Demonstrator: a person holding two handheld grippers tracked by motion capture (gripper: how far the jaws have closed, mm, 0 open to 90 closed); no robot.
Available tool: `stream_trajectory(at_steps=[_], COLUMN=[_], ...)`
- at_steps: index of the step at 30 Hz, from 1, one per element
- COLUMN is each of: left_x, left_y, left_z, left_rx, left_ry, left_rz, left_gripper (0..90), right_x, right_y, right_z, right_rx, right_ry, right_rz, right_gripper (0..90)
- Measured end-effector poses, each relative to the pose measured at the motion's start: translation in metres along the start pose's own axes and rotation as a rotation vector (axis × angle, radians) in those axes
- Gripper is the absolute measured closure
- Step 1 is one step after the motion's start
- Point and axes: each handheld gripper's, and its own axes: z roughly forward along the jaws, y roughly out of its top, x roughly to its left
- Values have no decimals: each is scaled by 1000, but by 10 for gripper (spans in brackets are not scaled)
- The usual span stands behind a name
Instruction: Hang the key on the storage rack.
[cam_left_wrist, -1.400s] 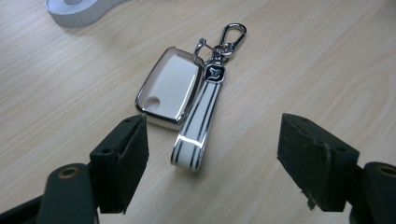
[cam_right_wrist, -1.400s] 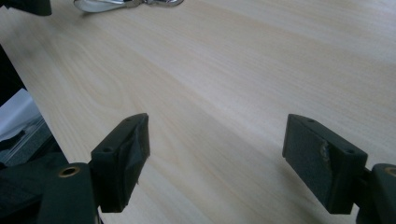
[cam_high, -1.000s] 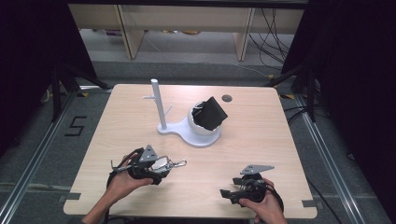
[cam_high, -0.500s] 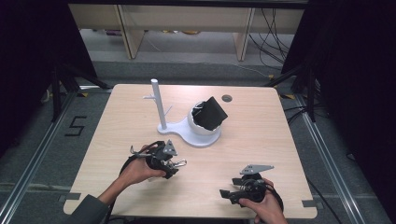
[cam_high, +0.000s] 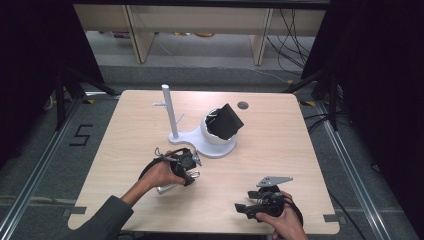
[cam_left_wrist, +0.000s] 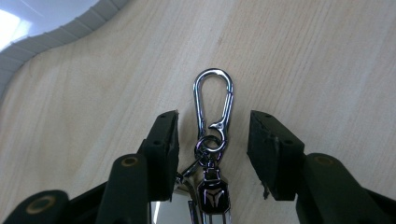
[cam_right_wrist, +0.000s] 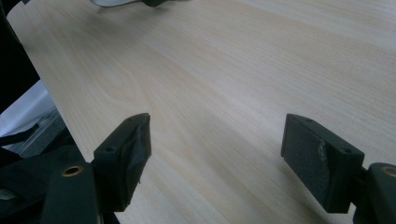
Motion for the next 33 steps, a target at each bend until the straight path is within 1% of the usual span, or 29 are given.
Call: stream_trajectory(at_steps=[1,2,3,4,5,6,7,8,9,10,11,12,14,16,17,18,20,22,24,25,26,27,28,29,30,32,33], left_x=[0,1,2,2,4,3,3,4,5,5,5,6,6,6,5,6,6,6,6,6,7,7,8,8,7,6,6], left_y=[1,3,4,5,6,7,7,8,9,9,9,10,12,13,15,16,19,20,22,23,24,24,25,25,26,27,28], left_z=[1,0,0,0,-1,0,0,0,1,1,1,2,2,2,3,4,4,5,5,6,6,6,6,6,7,7,7], left_rx=[11,33,41,46,61,62,62,78,89,100,100,116,122,125,138,144,166,176,188,206,219,221,231,231,235,246,255], left_ry=[4,5,2,-8,-8,-7,-7,-22,-26,-27,-27,-29,-35,-43,-48,-49,-53,-60,-64,-66,-72,-77,-80,-80,-81,-81,-75], left_rz=[-6,-2,-2,-10,0,-17,-17,-26,-30,-29,-29,-28,-27,-26,-21,-11,-8,-21,-22,-21,-25,-40,-35,-35,-39,-54,-28], left_gripper=[544,550,557,566,577,584,587,596,602,607,614,617,626,636,643,648,660,673,688,693,700,706,714,723,723,732,734], right_x=[0,0,0,0,0,0,0,0,1,0,0,1,1,1,2,0,0,0,1,1,2,2,0,0,1,1,1], right_y=[0,0,0,0,0,0,0,0,0,0,0,0,0,0,0,0,0,0,0,0,-1,-1,0,0,0,0,0], right_z=[0,0,0,0,0,0,0,0,0,0,0,0,0,1,1,1,1,1,1,2,3,3,3,3,2,3,3], right_rx=[-2,-1,-1,-1,1,-2,-1,-2,0,3,3,-2,5,1,6,2,0,0,0,0,3,4,1,1,5,7,6], right_ry=[-3,1,4,4,3,-3,2,0,3,6,6,3,9,4,9,5,5,7,8,32,37,38,29,29,15,24,16], right_rz=[2,1,-1,-1,0,-1,-1,-4,-3,-3,-3,-2,-4,-3,16,-6,-15,-15,-13,5,11,11,-6,-6,-7,-11,-9], right_gripper=[255,255,255,256,256,256,256,257,257,257,257,258,258,258,258,259,259,259,260,260,261,262,261,261,262,263,263])
